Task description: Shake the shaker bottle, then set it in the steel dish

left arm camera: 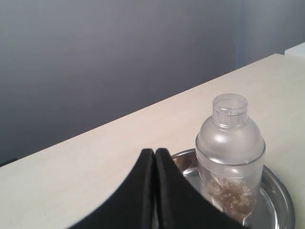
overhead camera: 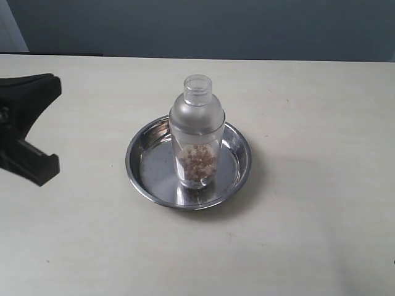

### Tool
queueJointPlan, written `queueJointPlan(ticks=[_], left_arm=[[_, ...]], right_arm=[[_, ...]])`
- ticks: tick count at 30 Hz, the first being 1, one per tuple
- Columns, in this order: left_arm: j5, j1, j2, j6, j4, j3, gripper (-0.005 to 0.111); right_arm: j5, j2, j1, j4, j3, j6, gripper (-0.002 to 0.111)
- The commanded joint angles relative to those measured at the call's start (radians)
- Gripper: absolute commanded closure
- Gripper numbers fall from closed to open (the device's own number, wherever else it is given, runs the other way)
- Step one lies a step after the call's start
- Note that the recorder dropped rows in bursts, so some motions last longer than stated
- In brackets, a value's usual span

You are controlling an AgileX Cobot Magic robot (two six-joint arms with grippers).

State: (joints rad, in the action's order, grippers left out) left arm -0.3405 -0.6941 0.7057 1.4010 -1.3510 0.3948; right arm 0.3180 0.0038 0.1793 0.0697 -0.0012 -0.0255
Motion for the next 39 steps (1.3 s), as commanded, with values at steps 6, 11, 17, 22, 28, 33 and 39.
queueJointPlan(ticks=[6, 11, 17, 22, 28, 33, 39], left_arm=[[0.005, 0.004, -0.101, 0.045, -0.090, -0.040, 0.106], [-0.130, 0.004, -0.101, 0.022, -0.029, -0.040, 0.106], [0.107, 0.145, -0.124, -0.032, -0.085, -0.091, 0.106], [0.428, 0.433, -0.162, -0.063, -0.085, -0.160, 0.106], [0.475, 0.658, -0.356, -0.056, -0.073, -0.235, 0.106], [0.431, 0.655, -0.401, -0.056, -0.042, -0.237, 0.106], [0.427, 0.662, -0.418, -0.372, 0.259, -0.256, 0.106]], right_arm=[[-0.013, -0.004, 0.000, -0.005, 0.001, -0.001, 0.109], [-0.013, -0.004, 0.000, -0.005, 0.001, -0.001, 0.109], [-0.013, -0.004, 0.000, -0.005, 0.001, -0.001, 0.109], [-0.013, -0.004, 0.000, -0.005, 0.001, -0.001, 0.109], [-0.013, -0.004, 0.000, -0.005, 0.001, -0.001, 0.109], [-0.013, -0.004, 0.000, -0.005, 0.001, -0.001, 0.109], [-0.011, -0.004, 0.000, -0.005, 0.001, -0.001, 0.109]])
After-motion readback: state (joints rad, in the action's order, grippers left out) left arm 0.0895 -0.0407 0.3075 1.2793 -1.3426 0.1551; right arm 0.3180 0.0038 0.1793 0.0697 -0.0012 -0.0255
